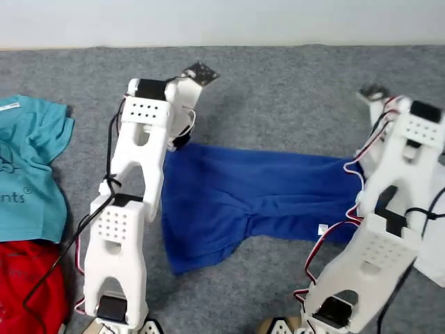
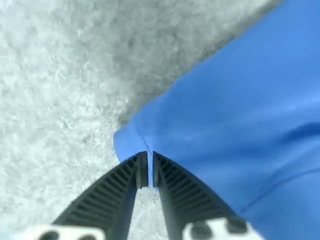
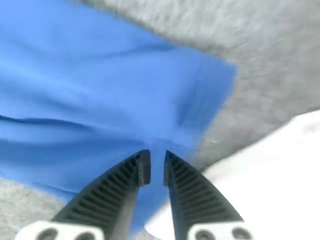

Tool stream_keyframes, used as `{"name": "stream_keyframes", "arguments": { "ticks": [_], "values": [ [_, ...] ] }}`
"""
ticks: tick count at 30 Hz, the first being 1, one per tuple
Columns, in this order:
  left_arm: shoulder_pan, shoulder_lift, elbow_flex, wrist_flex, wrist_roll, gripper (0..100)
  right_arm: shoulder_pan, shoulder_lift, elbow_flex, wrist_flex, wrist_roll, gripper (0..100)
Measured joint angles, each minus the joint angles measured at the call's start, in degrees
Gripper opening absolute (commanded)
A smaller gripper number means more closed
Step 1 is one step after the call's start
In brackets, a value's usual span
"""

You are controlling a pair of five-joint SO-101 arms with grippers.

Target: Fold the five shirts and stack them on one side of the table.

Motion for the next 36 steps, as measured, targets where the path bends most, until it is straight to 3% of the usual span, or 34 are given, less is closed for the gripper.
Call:
{"name": "stream_keyframes", "arguments": {
  "ticks": [5,16,28,36],
  "values": [
    [3.0,-1.9,2.5,0.0,-1.6,4,-2.4,1.0,-4.7,1.6,0.1,6.1],
    [4.1,11.7,-3.3,-7.4,-1.6,4,-7.7,15.9,-4.7,-12.4,0.0,5.8],
    [-0.3,20.6,-21.1,-0.2,-1.8,4,-5.9,17.2,-4.7,-16.5,0.0,6.1],
    [0.1,18.5,-22.7,0.1,-1.8,4,-6.4,9.6,-4.7,-12.2,0.0,6.1]
  ]
}}
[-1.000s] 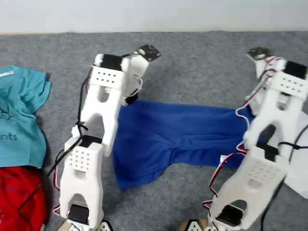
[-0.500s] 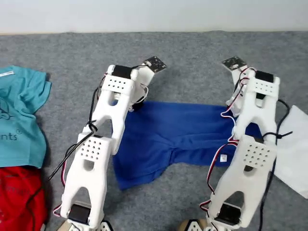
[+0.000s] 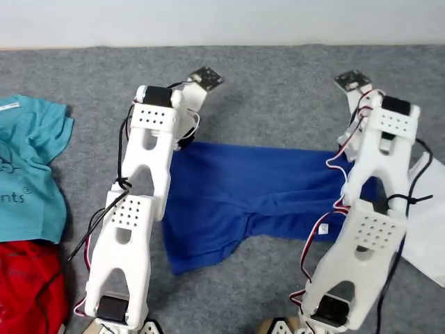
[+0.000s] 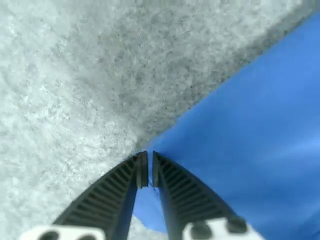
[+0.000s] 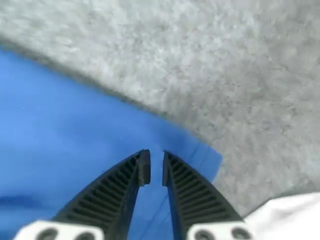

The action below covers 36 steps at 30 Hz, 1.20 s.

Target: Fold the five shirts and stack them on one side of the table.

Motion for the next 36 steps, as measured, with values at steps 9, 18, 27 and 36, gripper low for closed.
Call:
{"name": "stream_keyframes", "arguments": {
  "ticks": [9,18,27,36],
  "values": [
    [2.9,-12.4,5.2,0.0,0.0,1,-4.8,-7.1,0.0,14.2,0.1,5.8],
    [7.4,-32.9,40.9,0.0,0.2,0,-3.4,-12.7,6.3,19.0,-3.4,5.7],
    [11.9,-45.4,70.4,-5.2,0.3,0,-2.5,-19.8,28.7,16.4,-3.9,5.7],
    [16.1,-49.0,85.0,-9.8,0.3,0,-1.8,-19.9,40.6,6.9,-4.1,5.8]
  ]
}}
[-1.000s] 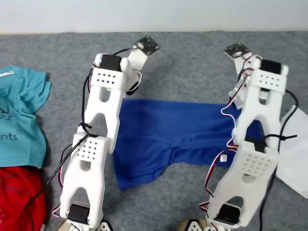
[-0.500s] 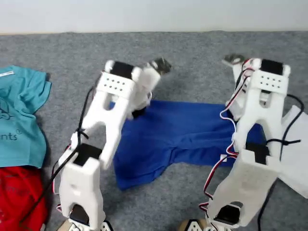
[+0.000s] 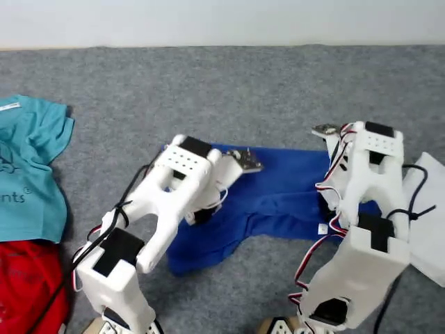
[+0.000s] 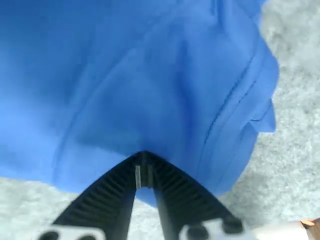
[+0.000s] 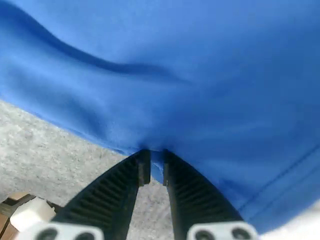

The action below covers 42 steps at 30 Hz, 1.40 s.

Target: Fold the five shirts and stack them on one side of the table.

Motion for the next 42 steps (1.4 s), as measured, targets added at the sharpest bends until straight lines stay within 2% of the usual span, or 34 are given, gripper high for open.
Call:
{"name": "stream_keyframes", "arguments": {
  "ticks": [4,14,23,29,37,42],
  "values": [
    [0.6,0.0,4.9,-1.6,-0.2,0,0.6,0.0,4.0,-3.6,0.0,5.8],
    [0.1,-1.8,16.5,-2.5,-6.9,0,6.7,-0.9,8.5,-6.9,2.3,5.8],
    [-1.0,-1.8,13.0,-1.4,-6.7,0,8.0,-1.9,8.6,-4.4,2.5,5.8],
    [-1.2,-6.4,8.4,3.8,-6.7,0,8.2,-12.0,8.7,0.4,2.5,5.8],
    [1.8,-22.6,8.3,8.6,-6.7,0,-0.9,-26.6,8.7,7.8,2.5,5.8],
    [-1.2,-30.2,8.3,9.1,-6.9,0,-7.8,-32.4,8.9,11.8,2.5,5.7]
  ]
}}
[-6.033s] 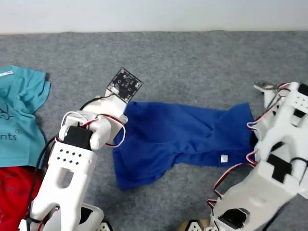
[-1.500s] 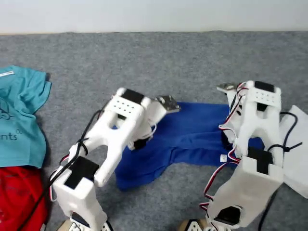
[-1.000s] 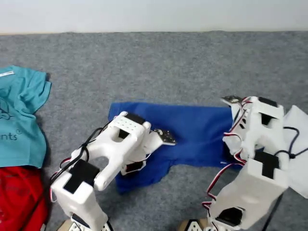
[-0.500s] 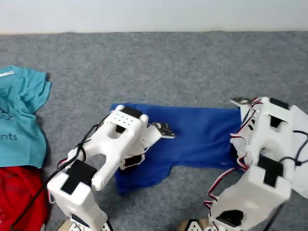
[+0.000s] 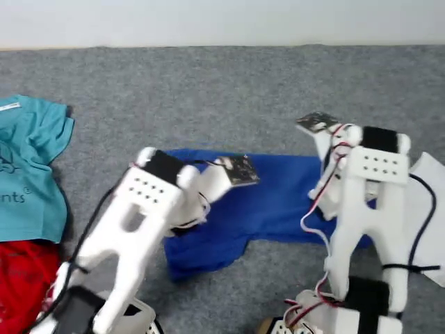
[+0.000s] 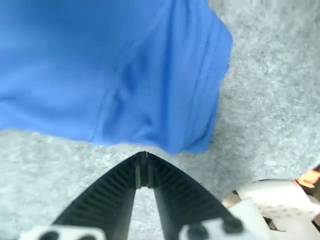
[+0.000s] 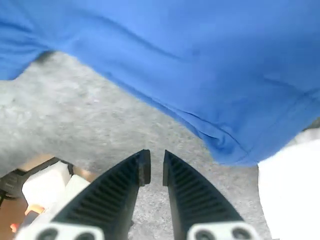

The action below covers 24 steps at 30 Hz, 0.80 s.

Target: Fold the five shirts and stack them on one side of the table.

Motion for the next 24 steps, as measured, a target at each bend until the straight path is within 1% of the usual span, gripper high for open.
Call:
{"name": "stream_keyframes", "arguments": {
  "ticks": [4,7,11,13,16,19,21,24],
  "values": [
    [-9.4,-4.4,0.0,0.0,0.0,0,-5.4,-4.0,3.7,0.1,0.0,5.4],
    [-19.2,-6.9,0.0,0.1,0.0,0,-9.8,-7.0,7.8,0.1,0.0,0.4],
    [-32.5,-9.8,0.0,-1.2,0.2,0,-16.4,-10.6,12.1,-0.7,0.0,0.9],
    [-38.2,-10.5,0.0,-2.5,0.4,0,-20.7,-11.3,14.5,-2.6,0.0,0.9],
    [-45.9,-10.7,0.0,-4.9,4.0,0,-27.5,-11.3,18.8,-6.6,0.0,0.9],
    [-51.7,-10.7,2.5,-7.7,6.0,0,-34.1,-10.9,21.1,-11.5,0.0,1.0],
    [-54.4,-10.9,4.8,-9.6,6.4,0,-38.2,-9.9,21.5,-14.9,0.0,5.3],
    [-58.5,-11.0,7.8,-12.5,6.8,0,-41.9,-7.0,21.6,-19.0,0.0,20.6]
  ]
}}
